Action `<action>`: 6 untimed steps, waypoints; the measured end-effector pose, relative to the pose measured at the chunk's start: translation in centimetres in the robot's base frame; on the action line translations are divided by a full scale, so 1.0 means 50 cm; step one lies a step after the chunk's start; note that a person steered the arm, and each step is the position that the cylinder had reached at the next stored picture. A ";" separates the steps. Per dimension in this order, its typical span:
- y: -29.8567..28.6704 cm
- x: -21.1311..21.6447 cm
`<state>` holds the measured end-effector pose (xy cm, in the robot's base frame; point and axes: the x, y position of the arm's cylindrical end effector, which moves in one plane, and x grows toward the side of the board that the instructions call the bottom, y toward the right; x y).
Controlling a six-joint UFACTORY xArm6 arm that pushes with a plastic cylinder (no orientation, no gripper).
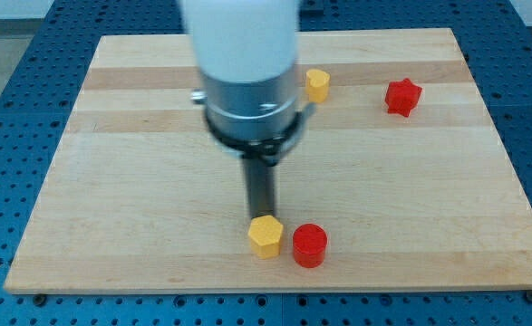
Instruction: Slightly move the red circle to the right side of the yellow hexagon
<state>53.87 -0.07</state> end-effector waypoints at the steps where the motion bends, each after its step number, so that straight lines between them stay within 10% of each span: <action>1: 0.157 0.011; 3: 0.283 0.099; 6: 0.121 0.147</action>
